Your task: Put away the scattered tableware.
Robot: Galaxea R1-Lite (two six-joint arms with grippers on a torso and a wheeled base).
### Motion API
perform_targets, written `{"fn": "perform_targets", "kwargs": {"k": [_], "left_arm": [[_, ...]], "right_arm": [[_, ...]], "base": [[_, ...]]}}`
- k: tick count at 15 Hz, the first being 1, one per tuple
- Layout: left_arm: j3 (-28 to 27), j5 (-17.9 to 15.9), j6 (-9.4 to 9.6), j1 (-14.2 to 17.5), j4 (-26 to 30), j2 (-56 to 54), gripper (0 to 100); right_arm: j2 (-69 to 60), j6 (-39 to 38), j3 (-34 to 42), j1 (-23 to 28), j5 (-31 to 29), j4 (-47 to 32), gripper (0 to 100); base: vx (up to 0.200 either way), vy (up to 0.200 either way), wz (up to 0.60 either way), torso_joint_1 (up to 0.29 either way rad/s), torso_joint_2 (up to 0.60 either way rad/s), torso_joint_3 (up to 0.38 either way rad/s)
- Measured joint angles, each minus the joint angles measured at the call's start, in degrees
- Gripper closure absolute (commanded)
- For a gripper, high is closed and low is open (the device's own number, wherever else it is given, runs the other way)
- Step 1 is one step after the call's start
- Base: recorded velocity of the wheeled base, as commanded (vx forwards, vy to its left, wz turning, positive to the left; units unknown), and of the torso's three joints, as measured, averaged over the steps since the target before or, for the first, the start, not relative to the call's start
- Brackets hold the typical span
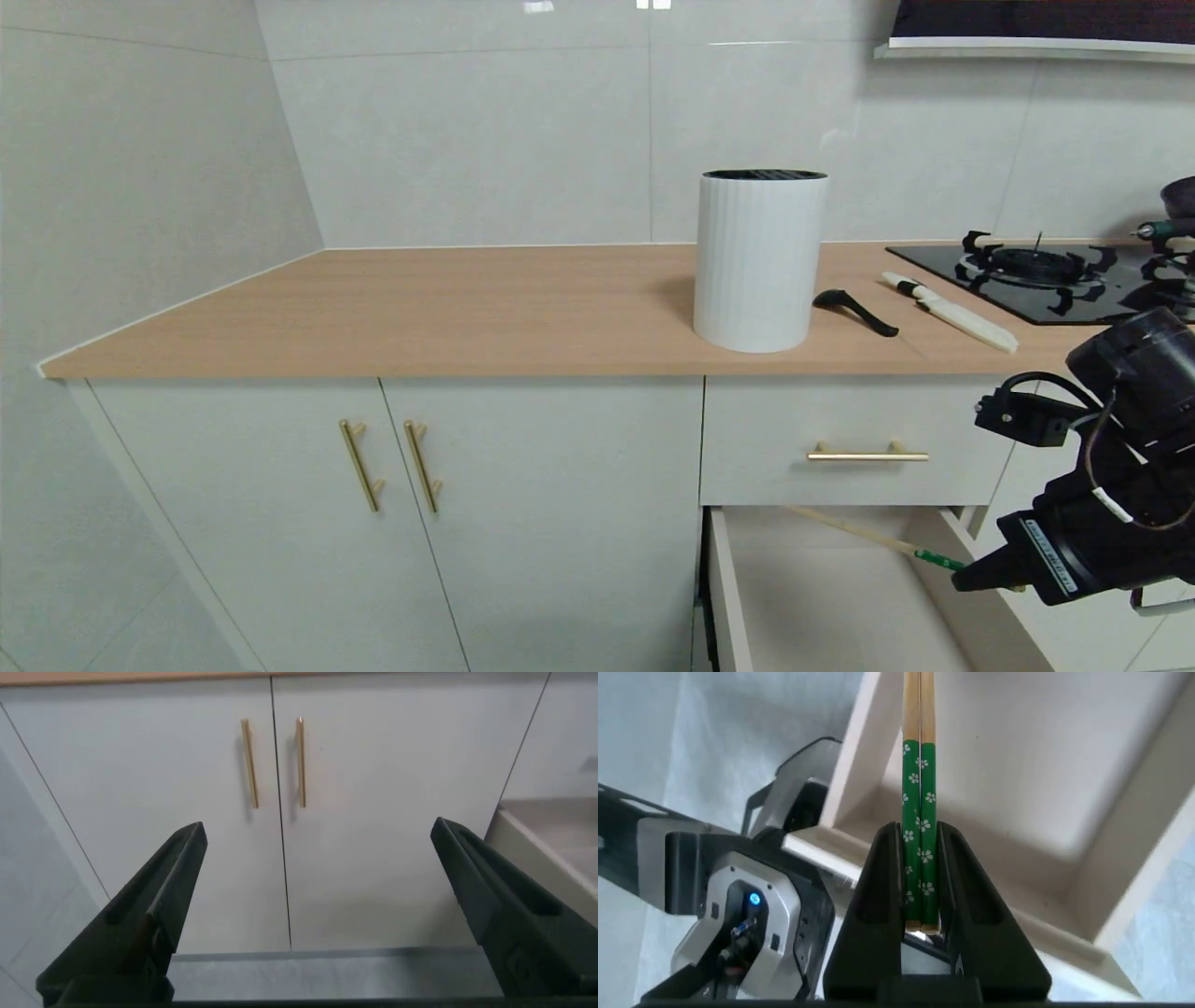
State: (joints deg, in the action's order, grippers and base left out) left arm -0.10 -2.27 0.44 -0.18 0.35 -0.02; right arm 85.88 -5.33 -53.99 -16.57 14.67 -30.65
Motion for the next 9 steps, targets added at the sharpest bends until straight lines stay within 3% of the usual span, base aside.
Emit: {"fn": "perform_targets", "kwargs": {"k": [6,9], "left_arm": [[0.0,0.0,0.00,0.0,0.0,0.0,0],[0.0,0.0,-0.01,0.0,0.0,0.0,0]], "right_arm": [[2.5,0.0,1.9,-0.5,-0.1,3.3,100],[3.4,0.1,2.0,-0.5,-0.1,3.3,100]], "base": [[0.000,0.000,0.00,-0.128,0.43,0.294],[0.000,0.000,0.00,-0.030,0.12,0.069]]}}
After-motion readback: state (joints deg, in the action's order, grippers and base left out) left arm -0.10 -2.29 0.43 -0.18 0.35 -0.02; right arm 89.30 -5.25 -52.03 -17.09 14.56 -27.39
